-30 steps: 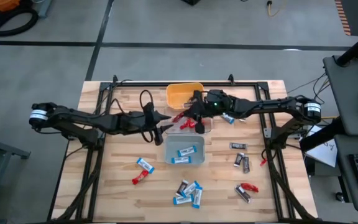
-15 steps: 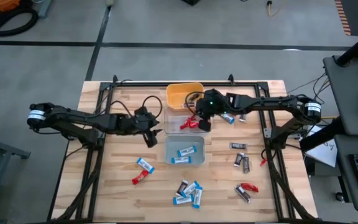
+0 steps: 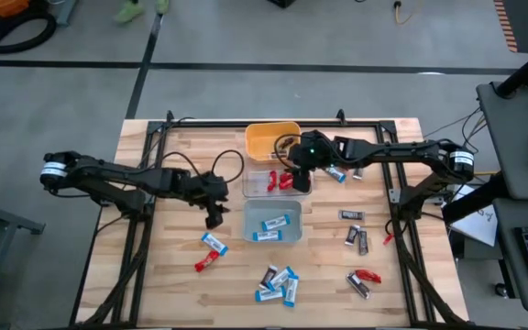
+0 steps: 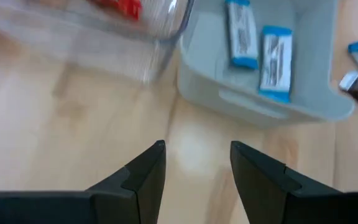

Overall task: Organize candy in baskets
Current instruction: Put the white chocolate bar into the gray bin

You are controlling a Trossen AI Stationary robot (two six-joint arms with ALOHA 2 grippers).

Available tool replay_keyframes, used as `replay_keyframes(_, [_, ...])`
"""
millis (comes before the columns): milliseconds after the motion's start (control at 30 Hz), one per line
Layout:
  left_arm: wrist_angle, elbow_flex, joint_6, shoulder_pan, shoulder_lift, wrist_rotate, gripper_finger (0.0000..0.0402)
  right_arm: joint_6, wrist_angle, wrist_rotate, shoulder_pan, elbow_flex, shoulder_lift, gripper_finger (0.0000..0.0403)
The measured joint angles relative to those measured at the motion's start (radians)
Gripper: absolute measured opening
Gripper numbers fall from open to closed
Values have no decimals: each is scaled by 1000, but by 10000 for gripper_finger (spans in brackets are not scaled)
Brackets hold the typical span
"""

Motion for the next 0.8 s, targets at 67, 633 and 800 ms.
replay_keyframes(67, [-25,-1,-20,-7,3,52,163,0,3,0,0,0,0,189])
replay_keyframes(633, [-45,-3,-129,-289,38,-22,165,11,1,-37,2,0,0,191])
replay_keyframes(800, [-53,-3,-165,-338,66,-26,184,35,1,-39,3,0,0,192])
